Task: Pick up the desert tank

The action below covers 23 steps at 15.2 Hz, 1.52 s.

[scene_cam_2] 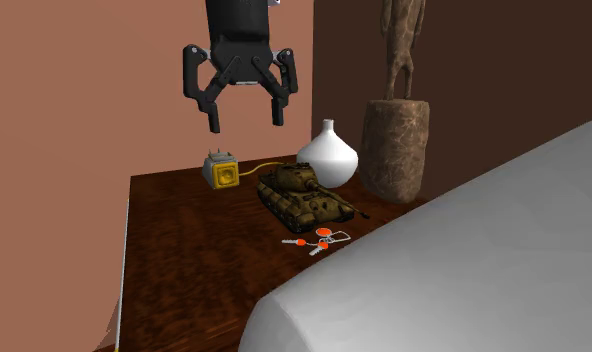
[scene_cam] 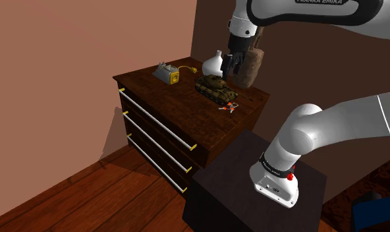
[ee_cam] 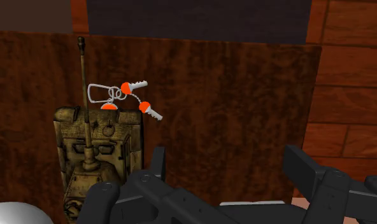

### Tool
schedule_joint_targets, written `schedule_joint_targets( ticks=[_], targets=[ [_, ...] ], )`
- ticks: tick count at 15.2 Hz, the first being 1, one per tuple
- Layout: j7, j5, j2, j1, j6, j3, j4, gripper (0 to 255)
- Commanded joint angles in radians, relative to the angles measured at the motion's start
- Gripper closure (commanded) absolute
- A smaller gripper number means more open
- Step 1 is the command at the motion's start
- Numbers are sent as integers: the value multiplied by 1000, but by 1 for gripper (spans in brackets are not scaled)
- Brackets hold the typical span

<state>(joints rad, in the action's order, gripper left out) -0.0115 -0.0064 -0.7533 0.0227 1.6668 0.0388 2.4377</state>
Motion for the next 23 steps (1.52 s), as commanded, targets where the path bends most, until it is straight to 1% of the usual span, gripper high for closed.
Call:
schedule_joint_targets(
  ticks=[1, 9, 16, 17, 23],
  targets=[
    [0, 0, 0, 0, 0, 0, 0, 0],
    [-131, -90, 93, 74, 215, -141, 82, 0],
    [-248, -136, 248, 127, 413, -269, 85, 0],
    [-249, -136, 249, 127, 413, -269, 84, 0],
    [-248, -141, 282, 129, 504, -279, 142, 0]
  ],
)
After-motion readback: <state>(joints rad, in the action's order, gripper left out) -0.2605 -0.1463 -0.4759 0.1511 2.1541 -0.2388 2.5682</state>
